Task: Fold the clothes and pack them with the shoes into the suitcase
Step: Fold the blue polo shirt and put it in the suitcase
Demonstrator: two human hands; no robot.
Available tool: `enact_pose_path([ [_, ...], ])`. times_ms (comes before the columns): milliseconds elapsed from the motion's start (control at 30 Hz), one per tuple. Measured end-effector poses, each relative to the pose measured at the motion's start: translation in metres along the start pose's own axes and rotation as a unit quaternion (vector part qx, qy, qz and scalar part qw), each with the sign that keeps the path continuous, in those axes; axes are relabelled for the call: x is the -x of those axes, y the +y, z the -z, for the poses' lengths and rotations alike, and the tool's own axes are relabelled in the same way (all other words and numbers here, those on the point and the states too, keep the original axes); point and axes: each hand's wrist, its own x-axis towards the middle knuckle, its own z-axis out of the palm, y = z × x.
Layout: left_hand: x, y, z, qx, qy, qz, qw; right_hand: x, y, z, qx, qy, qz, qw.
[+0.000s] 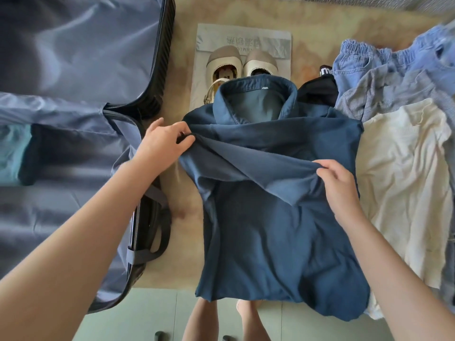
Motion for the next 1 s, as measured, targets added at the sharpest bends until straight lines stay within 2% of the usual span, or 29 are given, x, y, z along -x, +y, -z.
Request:
enact_pose_path([
  [100,-0.009,-0.012,0.012,-0.092,0.0,-0.018,0.996,-0.013,-0.011,0.005,0.117,-0.027,0.07,0.99],
  [167,-0.016,-0.019,0.021,-0.15,-0.028,-0.01,0.988,-0.024,-0.019,0.006,0.186,-0.036,0.113,0.975],
  [267,-0.02,-0.024,0.024,-0.203,-0.058,-0.016,0.977,-0.044,-0.027,-0.001,0.297,-0.066,0.108,0.946],
  [333,-0.019,-0.024,0.018,-0.212,-0.063,-0.009,0.975,-0.053,-0.027,-0.008,0.365,-0.043,0.126,0.921],
  [400,-0.016,-0.022,0.008,-0.223,-0.037,-0.006,0.974,-0.053,-0.02,-0.018,0.41,0.011,0.204,0.889],
  [467,-0.014,-0.017,-0.001,-0.221,0.002,-0.012,0.975,-0.044,-0.013,-0.027,0.4,0.03,0.231,0.886],
  [533,-0.015,-0.011,-0.006,-0.183,0.021,-0.024,0.983,-0.029,-0.002,-0.037,0.397,0.015,0.231,0.888],
  [733,-0.018,0.002,-0.009,-0.006,0.009,0.013,1.0,-0.014,0.04,-0.05,0.443,-0.006,0.214,0.871],
  [1000,-0.02,0.0,-0.006,0.035,-0.008,0.033,0.999,-0.021,0.047,-0.034,0.339,0.033,0.297,0.892],
])
